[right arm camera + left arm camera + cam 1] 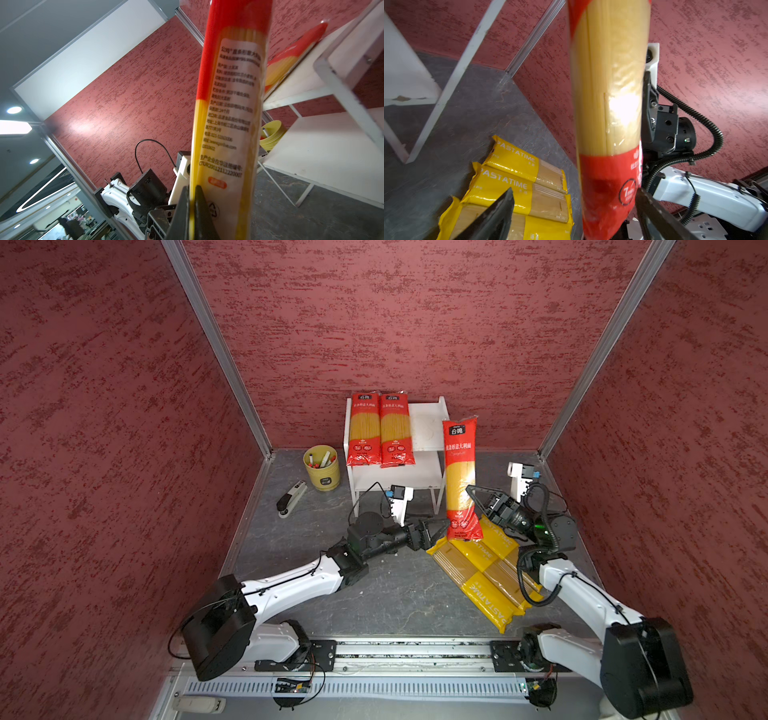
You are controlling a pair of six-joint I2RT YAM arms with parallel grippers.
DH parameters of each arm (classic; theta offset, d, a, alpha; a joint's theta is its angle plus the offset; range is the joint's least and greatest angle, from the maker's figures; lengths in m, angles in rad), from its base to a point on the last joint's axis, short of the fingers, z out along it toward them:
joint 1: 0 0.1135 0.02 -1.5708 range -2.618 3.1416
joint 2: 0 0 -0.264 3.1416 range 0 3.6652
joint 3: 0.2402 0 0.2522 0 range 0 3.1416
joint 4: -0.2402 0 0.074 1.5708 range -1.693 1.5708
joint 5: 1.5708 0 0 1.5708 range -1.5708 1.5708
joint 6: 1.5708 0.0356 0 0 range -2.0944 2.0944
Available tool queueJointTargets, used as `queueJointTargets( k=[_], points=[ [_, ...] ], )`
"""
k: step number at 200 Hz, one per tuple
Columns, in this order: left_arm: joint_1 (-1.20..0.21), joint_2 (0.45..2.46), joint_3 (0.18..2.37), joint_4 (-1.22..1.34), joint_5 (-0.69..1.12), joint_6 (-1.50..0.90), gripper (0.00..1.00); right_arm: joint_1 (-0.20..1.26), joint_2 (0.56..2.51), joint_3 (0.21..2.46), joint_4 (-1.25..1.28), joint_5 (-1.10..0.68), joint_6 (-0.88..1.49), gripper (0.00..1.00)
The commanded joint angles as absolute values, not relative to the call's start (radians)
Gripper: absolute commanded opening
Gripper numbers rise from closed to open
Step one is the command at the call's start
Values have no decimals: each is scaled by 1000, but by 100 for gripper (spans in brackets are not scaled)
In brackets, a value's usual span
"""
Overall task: Arrange pasta packages on shelves
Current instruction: Pick up the pasta bag from the top-right of the table.
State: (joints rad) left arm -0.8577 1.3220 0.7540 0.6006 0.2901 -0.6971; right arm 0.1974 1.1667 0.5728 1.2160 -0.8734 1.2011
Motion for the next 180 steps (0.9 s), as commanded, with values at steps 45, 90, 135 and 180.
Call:
queueJointTargets(
  k=[45,90,135,180],
  points=[
    [-766,1412,805,856,450,-757,80,292,1359,771,1632,-833,1324,0],
    [-773,1436,825,868,476,-769,42,305,1400,738,1627,-800,1327,0],
    [-759,1395,835,767,424,-767,19,304,1378,695,1405,-740,1260,11],
    [-752,1379,892,626,374,-768,12,303,1284,613,1122,-692,1129,51]
  ],
)
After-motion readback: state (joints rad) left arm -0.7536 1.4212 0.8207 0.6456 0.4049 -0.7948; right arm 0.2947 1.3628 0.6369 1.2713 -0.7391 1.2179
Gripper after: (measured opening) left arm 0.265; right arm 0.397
